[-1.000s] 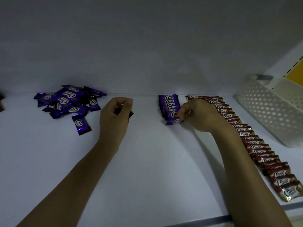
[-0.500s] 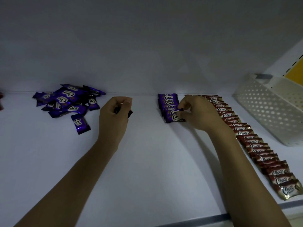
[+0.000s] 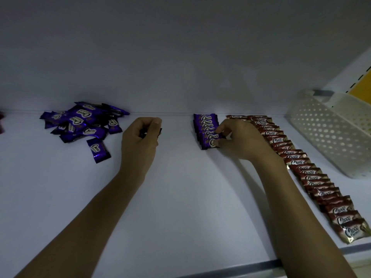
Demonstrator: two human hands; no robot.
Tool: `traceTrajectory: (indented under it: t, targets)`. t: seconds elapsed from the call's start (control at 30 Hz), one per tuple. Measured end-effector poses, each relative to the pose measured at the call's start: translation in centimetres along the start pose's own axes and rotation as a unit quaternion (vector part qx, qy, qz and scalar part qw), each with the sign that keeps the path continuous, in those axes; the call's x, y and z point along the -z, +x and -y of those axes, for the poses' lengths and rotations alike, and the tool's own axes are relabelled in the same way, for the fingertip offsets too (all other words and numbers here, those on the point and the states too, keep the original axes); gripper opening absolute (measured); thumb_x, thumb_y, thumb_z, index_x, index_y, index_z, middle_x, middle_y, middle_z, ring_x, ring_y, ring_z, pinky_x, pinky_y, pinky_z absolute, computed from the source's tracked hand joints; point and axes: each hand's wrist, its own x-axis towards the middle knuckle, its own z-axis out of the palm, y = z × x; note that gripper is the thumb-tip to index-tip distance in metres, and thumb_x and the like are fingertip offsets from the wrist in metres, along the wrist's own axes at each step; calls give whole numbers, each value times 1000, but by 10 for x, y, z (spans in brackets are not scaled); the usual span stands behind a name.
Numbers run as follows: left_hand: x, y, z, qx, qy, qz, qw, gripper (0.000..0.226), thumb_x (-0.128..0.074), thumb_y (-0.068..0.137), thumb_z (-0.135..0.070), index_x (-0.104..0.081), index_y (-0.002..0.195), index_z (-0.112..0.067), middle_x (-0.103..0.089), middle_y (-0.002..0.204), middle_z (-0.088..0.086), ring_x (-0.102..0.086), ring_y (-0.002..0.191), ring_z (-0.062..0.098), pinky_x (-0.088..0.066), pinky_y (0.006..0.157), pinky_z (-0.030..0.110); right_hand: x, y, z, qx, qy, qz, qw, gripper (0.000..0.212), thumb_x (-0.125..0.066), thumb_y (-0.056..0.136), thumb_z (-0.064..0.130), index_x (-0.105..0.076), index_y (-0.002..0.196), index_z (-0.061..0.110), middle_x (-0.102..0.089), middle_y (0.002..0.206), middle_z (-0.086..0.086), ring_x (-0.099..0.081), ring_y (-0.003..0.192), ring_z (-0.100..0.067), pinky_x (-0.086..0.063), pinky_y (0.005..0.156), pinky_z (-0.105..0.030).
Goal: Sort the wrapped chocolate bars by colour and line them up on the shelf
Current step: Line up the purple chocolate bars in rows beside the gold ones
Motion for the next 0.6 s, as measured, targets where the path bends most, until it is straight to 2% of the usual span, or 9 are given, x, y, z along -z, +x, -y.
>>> traceTrajectory:
  t: [0.13,0.23,0.27,0.33,0.4,0.5,0.6]
  targets:
    - [-1,-2,-6,67,-46,34,996,19,-54,94,-7,-64,90,-22,-59,79,-1,-53,58,0,-41,47,13,1,-1,-1,14,10,-17,1000,22,-72,80,27,-67,100,19,-64,95,0,-58,89,-19,-47,78,-32]
    - [-3,-4,-13,173,-200,72,962,25,-47,95,2,-64,96,-15,-64,89,1,-65,68,5,-51,58,13,4,-3,10,66,96,-96,989,2,-68,83,19,-68,84,18,-64,81,6,-59,76,-16,-47,69,-30]
    - [-3,-5,-15,200,-250,78,944,26,-45,95,5,-63,99,-13,-65,93,4,-68,72,8,-54,63,15,5,-5,17,74,149,-109,980,4,-66,84,16,-68,81,15,-65,77,4,-60,72,-17,-47,66,-29]
    - [-3,-5,-16,221,-295,82,926,29,-44,94,8,-61,105,-12,-66,97,7,-71,77,14,-58,70,22,5,-11,34,74,278,-81,954,13,-66,86,16,-68,79,5,-67,72,-6,-60,63,-20,-48,61,-30]
    - [-1,-5,-16,219,-305,87,923,31,-44,94,7,-60,109,-15,-69,96,4,-72,80,14,-59,77,30,1,-17,51,60,374,-15,925,22,-66,87,22,-65,78,2,-66,69,-8,-59,59,-16,-49,59,-29]
    - [0,-4,-18,210,-335,99,913,31,-44,94,2,-61,110,-19,-72,87,-4,-71,87,12,-58,78,35,-18,-20,66,83,350,45,932,21,-71,82,28,-65,80,8,-68,75,-6,-64,67,-15,-51,64,-28]
    - [-1,-3,-19,199,-371,104,901,30,-42,94,3,-62,107,-16,-71,88,-3,-69,95,15,-59,69,28,-31,-20,70,109,337,30,935,16,-74,80,21,-67,84,6,-67,75,0,-62,68,-10,-47,63,-19]
